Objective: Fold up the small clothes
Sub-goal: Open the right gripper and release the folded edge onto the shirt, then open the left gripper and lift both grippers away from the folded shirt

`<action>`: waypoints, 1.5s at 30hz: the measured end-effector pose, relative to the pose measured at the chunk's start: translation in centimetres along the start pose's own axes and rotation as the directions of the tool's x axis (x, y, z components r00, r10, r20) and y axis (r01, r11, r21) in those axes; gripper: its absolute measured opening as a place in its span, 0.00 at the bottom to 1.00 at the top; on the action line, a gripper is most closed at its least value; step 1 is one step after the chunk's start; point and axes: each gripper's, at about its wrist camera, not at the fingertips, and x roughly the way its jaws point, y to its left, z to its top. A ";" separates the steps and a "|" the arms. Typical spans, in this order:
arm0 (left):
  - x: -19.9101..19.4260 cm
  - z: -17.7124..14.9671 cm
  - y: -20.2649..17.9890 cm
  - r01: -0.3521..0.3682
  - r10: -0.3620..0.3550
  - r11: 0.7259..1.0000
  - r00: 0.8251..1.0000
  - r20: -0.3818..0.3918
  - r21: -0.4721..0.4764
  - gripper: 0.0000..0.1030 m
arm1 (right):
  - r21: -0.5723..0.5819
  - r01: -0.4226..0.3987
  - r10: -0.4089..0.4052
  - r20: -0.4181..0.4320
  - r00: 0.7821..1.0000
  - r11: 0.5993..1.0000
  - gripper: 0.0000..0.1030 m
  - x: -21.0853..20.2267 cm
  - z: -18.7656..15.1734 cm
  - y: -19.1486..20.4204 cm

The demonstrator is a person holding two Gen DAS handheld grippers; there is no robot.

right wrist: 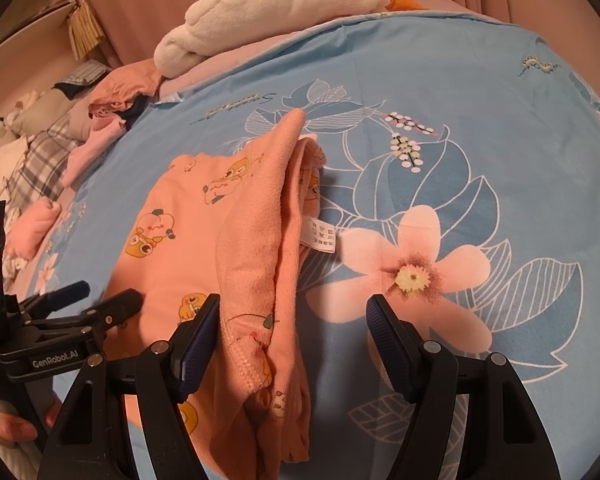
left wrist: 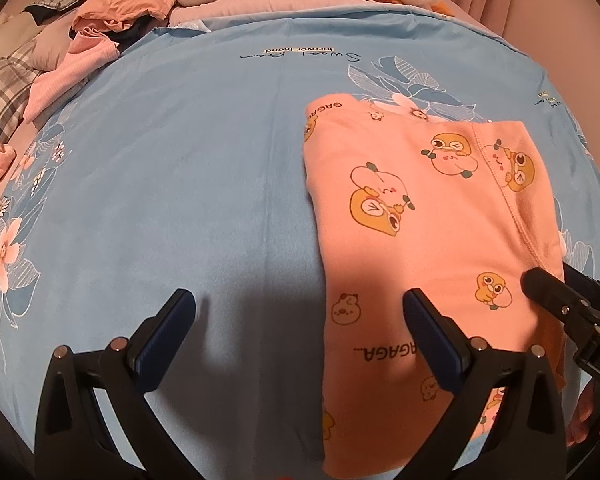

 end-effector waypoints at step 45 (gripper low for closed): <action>-3.7 -0.6 -1.4 -0.016 0.013 0.999 0.998 0.066 0.043 1.00 | 0.009 0.026 -0.027 0.053 0.998 1.000 0.70 -3.0 -0.8 0.2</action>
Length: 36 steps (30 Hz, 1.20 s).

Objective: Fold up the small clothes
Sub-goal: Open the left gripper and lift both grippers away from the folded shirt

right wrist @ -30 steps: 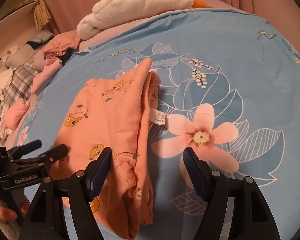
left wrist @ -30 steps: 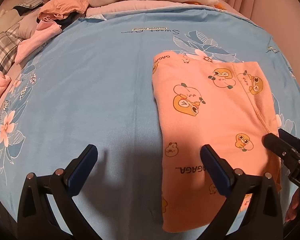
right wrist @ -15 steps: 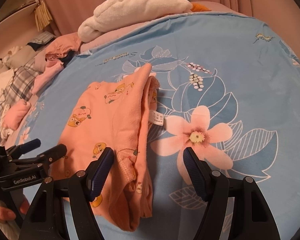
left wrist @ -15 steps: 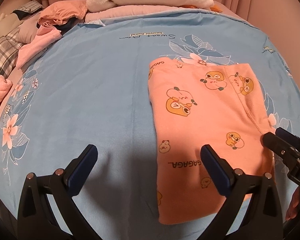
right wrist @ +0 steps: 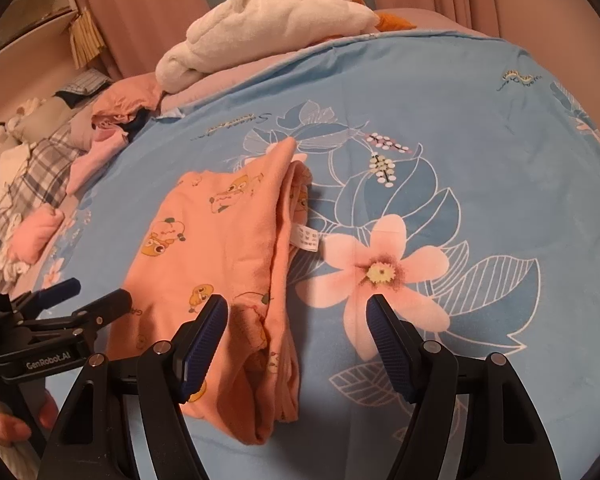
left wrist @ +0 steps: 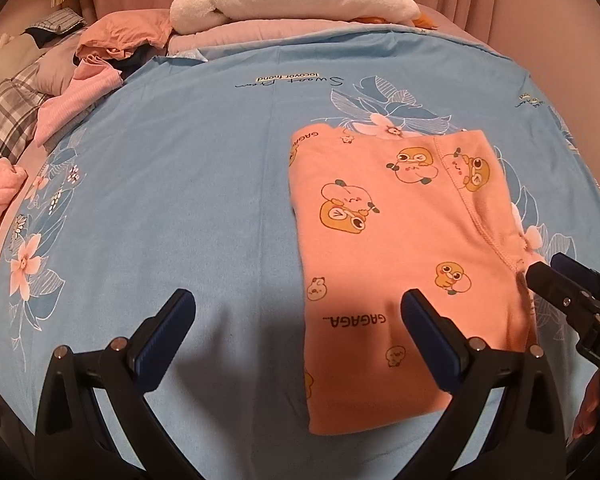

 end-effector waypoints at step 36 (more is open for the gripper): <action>-3.5 -0.8 -1.1 0.007 -0.008 1.000 0.999 0.038 0.016 1.00 | -0.090 -0.018 0.025 0.074 0.997 0.996 0.70 -3.3 -0.3 2.9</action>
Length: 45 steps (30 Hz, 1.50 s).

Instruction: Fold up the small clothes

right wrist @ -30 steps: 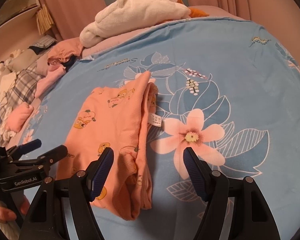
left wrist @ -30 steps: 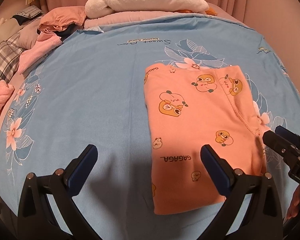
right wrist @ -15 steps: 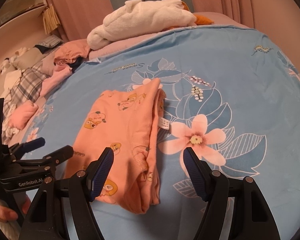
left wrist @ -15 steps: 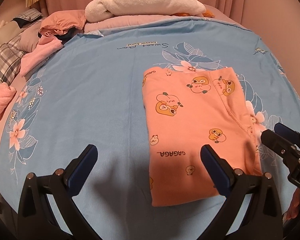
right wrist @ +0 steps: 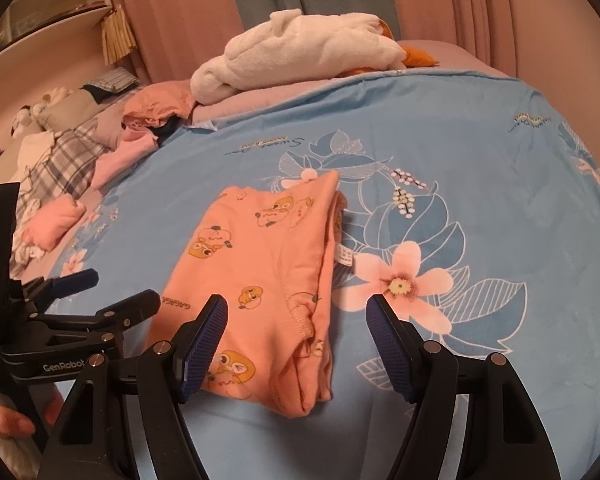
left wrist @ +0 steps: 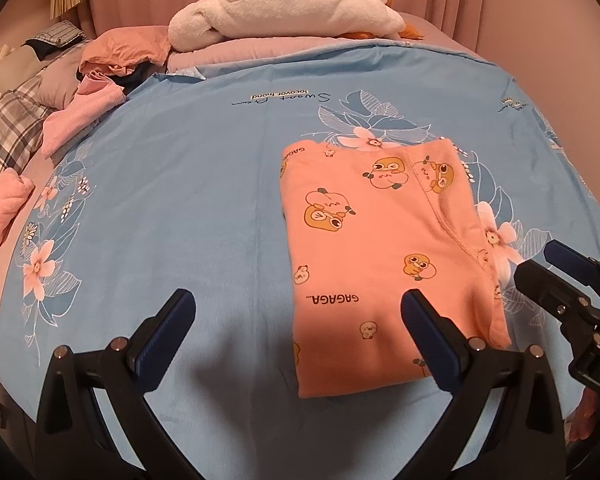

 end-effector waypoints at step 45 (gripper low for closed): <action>-4.0 -0.1 -0.2 0.025 -0.024 1.000 0.999 0.034 -0.017 1.00 | -0.108 -0.024 0.030 0.063 0.998 0.994 0.70 -3.2 -0.1 3.0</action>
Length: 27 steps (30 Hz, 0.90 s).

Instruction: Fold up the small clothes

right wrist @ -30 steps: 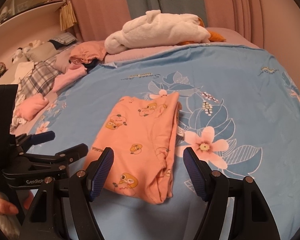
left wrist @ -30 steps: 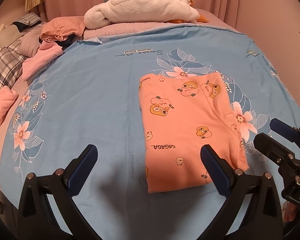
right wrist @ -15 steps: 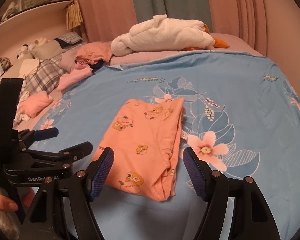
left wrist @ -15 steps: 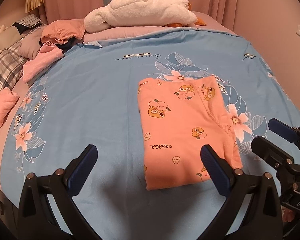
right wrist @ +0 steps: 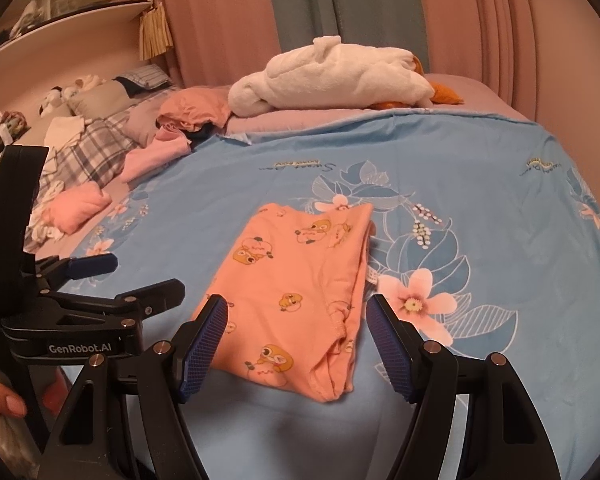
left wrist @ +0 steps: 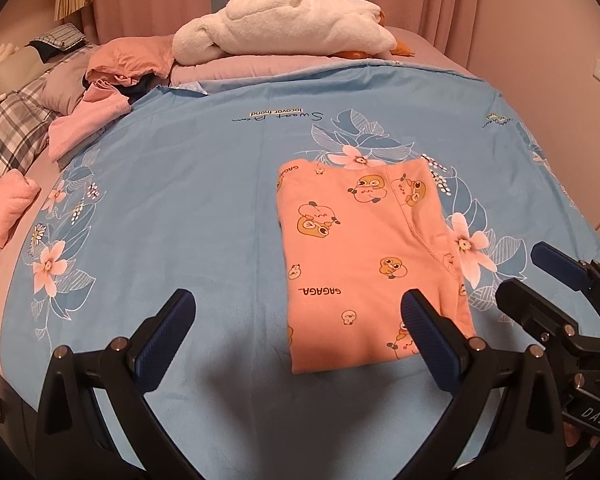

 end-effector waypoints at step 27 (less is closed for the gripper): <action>1.5 -0.7 0.6 -0.020 0.019 1.000 0.999 -0.039 -0.018 1.00 | 0.036 -0.005 0.007 -0.061 0.998 0.999 0.70 1.5 -0.7 -0.6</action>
